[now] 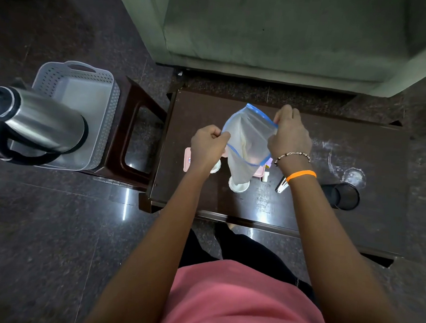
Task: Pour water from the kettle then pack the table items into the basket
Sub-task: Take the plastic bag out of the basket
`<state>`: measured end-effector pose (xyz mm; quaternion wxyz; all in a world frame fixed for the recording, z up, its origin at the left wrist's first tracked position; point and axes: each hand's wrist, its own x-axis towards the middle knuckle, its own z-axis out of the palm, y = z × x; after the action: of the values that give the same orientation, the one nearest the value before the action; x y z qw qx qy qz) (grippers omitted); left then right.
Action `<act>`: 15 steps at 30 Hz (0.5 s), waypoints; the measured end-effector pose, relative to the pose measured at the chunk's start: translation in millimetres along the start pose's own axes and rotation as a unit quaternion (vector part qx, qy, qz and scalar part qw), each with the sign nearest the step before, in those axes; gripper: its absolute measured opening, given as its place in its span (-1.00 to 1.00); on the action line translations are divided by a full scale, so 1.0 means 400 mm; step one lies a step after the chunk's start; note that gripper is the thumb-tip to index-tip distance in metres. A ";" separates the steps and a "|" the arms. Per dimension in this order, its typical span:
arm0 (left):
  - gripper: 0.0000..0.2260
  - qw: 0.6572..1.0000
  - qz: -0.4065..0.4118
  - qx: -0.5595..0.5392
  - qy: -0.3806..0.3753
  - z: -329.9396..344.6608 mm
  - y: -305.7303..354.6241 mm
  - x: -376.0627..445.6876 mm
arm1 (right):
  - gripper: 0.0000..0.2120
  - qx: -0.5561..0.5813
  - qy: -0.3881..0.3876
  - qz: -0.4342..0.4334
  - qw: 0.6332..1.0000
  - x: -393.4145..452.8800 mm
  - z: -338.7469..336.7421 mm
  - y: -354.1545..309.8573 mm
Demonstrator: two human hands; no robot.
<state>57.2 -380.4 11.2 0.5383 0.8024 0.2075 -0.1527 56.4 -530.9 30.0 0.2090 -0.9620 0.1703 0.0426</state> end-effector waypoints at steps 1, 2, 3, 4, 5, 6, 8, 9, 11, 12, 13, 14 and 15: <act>-0.81 1.000 0.008 -0.005 -0.005 -0.003 0.000 0.002 | -0.65 -0.018 0.024 -0.006 1.000 -0.005 -0.002 -0.007; -0.82 1.000 0.015 -0.011 -0.012 -0.004 0.001 0.003 | -0.64 -0.025 0.041 -0.018 0.999 -0.009 -0.002 -0.014; -0.85 0.999 0.024 -0.014 -0.019 -0.003 0.003 0.002 | -0.65 -0.030 0.051 -0.035 0.998 -0.013 -0.003 -0.022; -0.87 0.999 0.034 -0.015 -0.025 0.000 0.003 0.000 | -0.70 -0.040 0.053 -0.056 0.996 -0.016 -0.003 -0.030; -0.87 0.998 0.045 -0.013 -0.029 0.003 0.005 -0.002 | -0.75 -0.057 0.051 -0.076 0.994 -0.019 -0.004 -0.038; -0.87 0.998 0.059 -0.007 -0.034 0.007 0.007 -0.005 | -0.80 -0.075 0.050 -0.089 0.992 -0.020 -0.004 -0.045; -0.87 0.996 0.083 0.002 -0.042 0.012 0.012 -0.015 | -0.80 -0.071 0.034 -0.103 0.992 -0.021 0.003 -0.056; -0.87 0.994 0.096 0.007 -0.045 0.012 0.015 -0.018 | -0.78 -0.047 0.011 -0.106 0.993 -0.018 0.008 -0.062; -0.84 0.992 0.119 0.024 -0.046 0.014 0.019 -0.025 | -0.74 0.008 -0.060 -0.104 0.993 -0.010 0.019 -0.069; -0.84 0.990 0.127 0.027 -0.047 0.015 0.021 -0.029 | -0.71 0.029 -0.098 -0.104 0.989 -0.006 0.026 -0.071; -0.83 0.990 0.131 0.026 -0.050 0.017 0.022 -0.033 | -0.71 0.049 -0.129 -0.101 0.985 -0.002 0.034 -0.071; -0.84 0.989 0.136 0.024 -0.054 0.018 0.023 -0.039 | -0.73 0.076 -0.154 -0.096 0.980 -0.001 0.040 -0.070; -0.86 0.988 0.143 0.022 -0.060 0.019 0.024 -0.046 | -0.76 0.114 -0.176 -0.085 0.974 -0.003 0.047 -0.067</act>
<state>45.9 -393.7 24.5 0.5482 0.8250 0.0542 -0.1262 64.5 -499.8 23.7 0.3466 -0.9202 0.0522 0.1741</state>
